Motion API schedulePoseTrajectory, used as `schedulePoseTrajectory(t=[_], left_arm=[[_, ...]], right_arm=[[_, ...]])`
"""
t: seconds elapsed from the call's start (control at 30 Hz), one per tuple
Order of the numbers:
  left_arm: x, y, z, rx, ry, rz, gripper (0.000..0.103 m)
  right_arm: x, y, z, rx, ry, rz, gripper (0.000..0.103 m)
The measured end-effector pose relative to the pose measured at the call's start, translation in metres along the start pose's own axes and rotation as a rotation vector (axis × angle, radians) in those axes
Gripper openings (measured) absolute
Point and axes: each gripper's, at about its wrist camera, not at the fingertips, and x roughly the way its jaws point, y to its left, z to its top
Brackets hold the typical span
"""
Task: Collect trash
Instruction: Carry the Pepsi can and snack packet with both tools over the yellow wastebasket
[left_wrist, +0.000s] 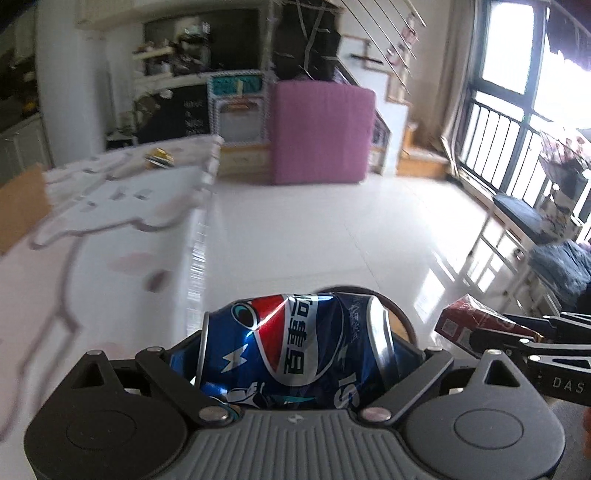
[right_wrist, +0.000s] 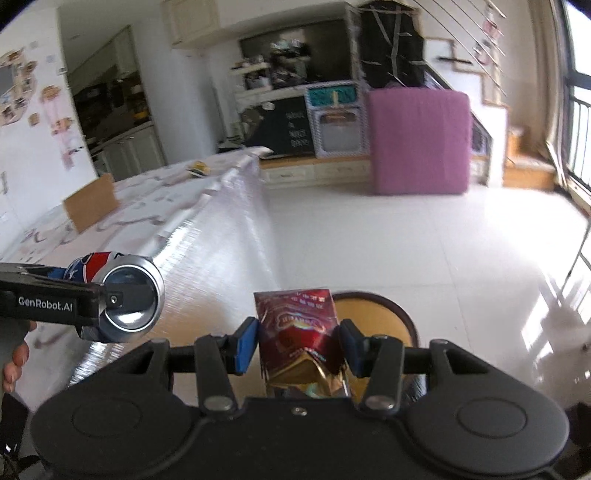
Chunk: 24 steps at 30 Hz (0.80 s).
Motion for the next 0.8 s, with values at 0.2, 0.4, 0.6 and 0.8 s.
schedulePoseTrajectory(t=[0.2,0.4,0.6,0.8], left_arm=[[0.054,-0.029,-0.011,0.011,0.084,-0.024,0.096],[0.115,-0.042,-0.021,0.009,0.153,-0.027,0.096],[0.195,-0.041,-0.022,-0.135,0.252,-0.083,0.096],[0.272,-0.041,-0.016,-0.234,0.308,-0.108,0.096]], right_arm=[[0.018,-0.05,-0.018,0.059,0.044,-0.039,0.049],[0.051,-0.092,-0.026,0.119,0.09,-0.052,0.049],[0.099,-0.117,-0.026,0.191,0.133,-0.029,0.049],[0.133,-0.134,-0.025,0.256,0.146,-0.028,0.05]])
